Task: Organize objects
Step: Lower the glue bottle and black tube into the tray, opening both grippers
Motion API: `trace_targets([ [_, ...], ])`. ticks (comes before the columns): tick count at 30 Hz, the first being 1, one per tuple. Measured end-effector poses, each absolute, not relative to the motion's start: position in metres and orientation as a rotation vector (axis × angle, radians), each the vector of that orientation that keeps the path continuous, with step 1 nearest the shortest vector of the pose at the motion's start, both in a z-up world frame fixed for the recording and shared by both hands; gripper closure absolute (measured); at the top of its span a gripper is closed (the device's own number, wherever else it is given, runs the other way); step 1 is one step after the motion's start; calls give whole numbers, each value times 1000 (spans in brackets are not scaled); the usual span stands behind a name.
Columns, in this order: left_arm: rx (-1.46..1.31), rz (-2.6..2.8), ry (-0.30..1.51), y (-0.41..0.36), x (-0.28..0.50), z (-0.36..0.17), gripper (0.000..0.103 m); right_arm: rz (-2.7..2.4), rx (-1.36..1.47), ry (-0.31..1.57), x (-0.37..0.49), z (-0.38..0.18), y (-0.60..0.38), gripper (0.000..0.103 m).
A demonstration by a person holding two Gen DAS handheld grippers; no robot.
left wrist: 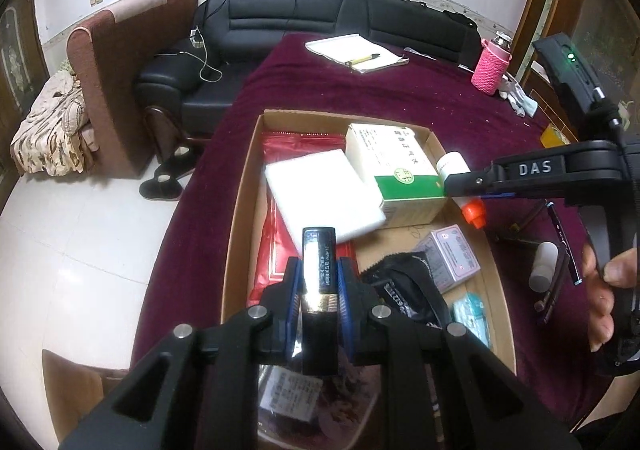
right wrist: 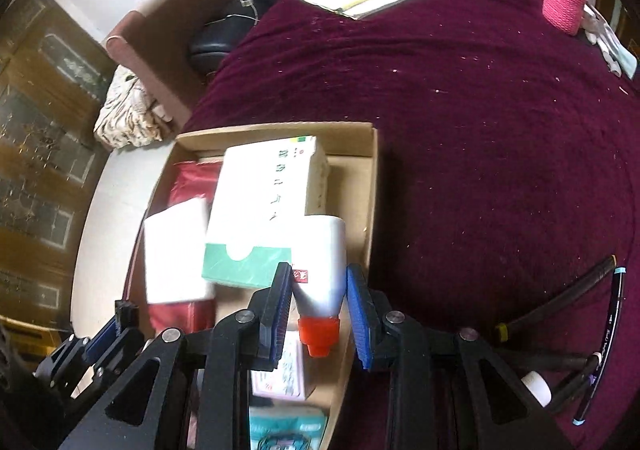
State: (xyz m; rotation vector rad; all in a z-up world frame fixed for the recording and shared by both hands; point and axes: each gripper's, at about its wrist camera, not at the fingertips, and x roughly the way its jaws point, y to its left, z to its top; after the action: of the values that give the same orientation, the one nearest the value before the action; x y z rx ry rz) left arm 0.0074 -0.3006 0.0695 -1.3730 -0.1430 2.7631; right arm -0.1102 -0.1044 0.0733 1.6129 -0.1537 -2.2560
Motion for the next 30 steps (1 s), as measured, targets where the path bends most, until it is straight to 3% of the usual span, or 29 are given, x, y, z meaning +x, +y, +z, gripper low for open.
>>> trace_targets([
  [30,-1386,2761,-201,-309,-4,63,83,-2243,1607,-256,-113,76,-96,71],
])
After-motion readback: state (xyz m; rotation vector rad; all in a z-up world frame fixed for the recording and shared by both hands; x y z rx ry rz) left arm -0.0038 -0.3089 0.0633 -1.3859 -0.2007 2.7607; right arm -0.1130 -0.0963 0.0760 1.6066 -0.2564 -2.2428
